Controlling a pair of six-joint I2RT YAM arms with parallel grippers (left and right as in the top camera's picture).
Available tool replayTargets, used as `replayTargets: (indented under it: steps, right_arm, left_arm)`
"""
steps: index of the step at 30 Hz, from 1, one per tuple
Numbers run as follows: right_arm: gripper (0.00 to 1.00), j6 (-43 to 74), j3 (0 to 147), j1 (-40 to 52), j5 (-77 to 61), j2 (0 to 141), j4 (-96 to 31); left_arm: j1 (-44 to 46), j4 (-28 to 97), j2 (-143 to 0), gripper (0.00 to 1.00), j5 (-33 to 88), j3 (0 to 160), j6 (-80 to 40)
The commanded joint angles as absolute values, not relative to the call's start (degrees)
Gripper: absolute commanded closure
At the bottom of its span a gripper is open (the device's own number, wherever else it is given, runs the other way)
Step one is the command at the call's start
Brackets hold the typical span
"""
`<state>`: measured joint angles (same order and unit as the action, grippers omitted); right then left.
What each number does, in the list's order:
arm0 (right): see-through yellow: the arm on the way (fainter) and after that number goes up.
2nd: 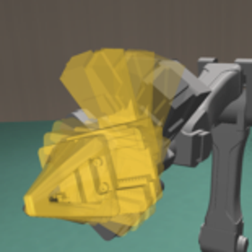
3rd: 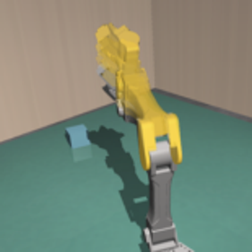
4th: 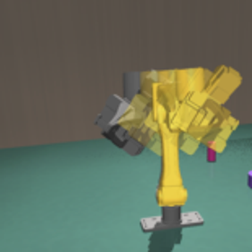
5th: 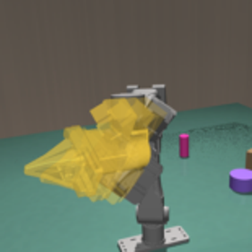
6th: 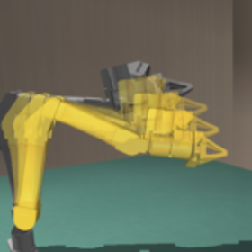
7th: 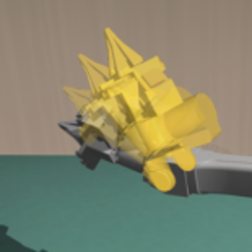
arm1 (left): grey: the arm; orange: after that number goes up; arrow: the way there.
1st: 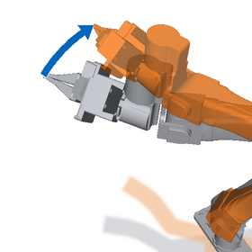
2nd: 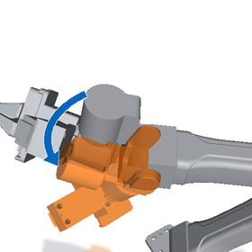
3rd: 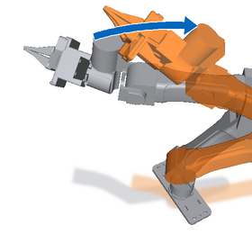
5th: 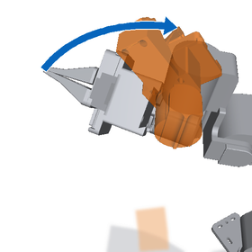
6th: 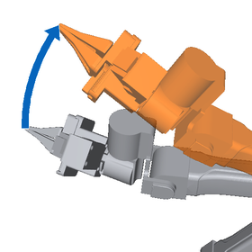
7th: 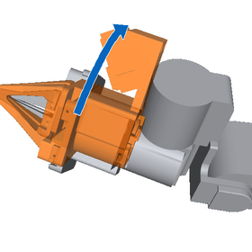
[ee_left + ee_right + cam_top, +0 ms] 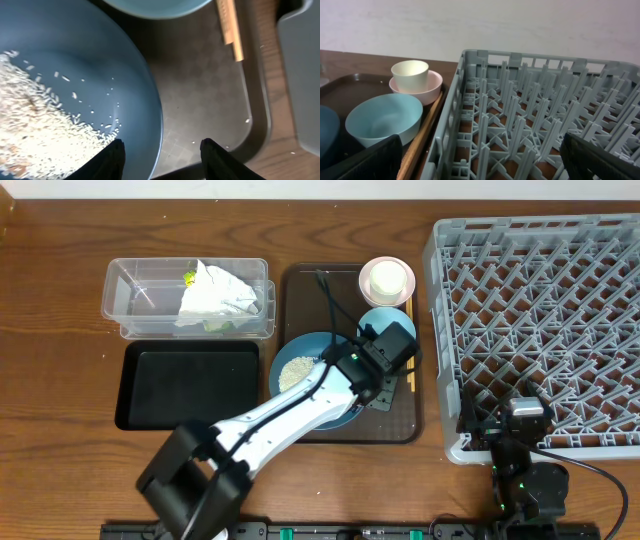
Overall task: Sort waste into correct bins and load items into the dishwasher rack
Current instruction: 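Move the left gripper to the blue plate rim and grasp it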
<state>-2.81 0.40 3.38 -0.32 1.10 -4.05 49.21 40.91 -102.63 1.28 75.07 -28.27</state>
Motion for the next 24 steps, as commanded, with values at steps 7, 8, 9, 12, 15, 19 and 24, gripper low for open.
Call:
replayTargets:
  steps: [7,8,9,12,15,19,24]
  right_arm:
    - [0.01,-3.5,0.3,2.6,-0.7,1.0,-4.3]
    - [0.01,-3.5,0.3,2.6,-0.7,1.0,-4.3]
    - [0.01,-3.5,0.3,2.6,-0.7,1.0,-4.3]
    - [0.01,-3.5,0.3,2.6,-0.7,1.0,-4.3]
    - [0.01,-3.5,0.3,2.6,-0.7,1.0,-4.3]
    - [0.01,-3.5,0.3,2.6,-0.7,1.0,-4.3]
    - [0.01,-3.5,0.3,2.6,-0.7,1.0,-4.3]
  left_arm:
    - [49.1,40.6,-107.7,0.48,-1.3,74.9,-27.5]
    - [49.1,40.6,-108.0,0.48,-1.3,74.9,-27.5]
    - [49.1,40.6,-108.3,0.49,-1.3,74.9,-27.5]
    - [49.1,40.5,-109.1,0.49,-1.3,74.9,-27.5]
    - [49.1,40.5,-110.1,0.49,-1.3,74.9,-27.5]
    - [49.1,40.6,-111.8,0.54,-1.3,74.9,-27.5]
    - [49.2,40.6,-112.6,0.59,-1.3,74.9,-27.5]
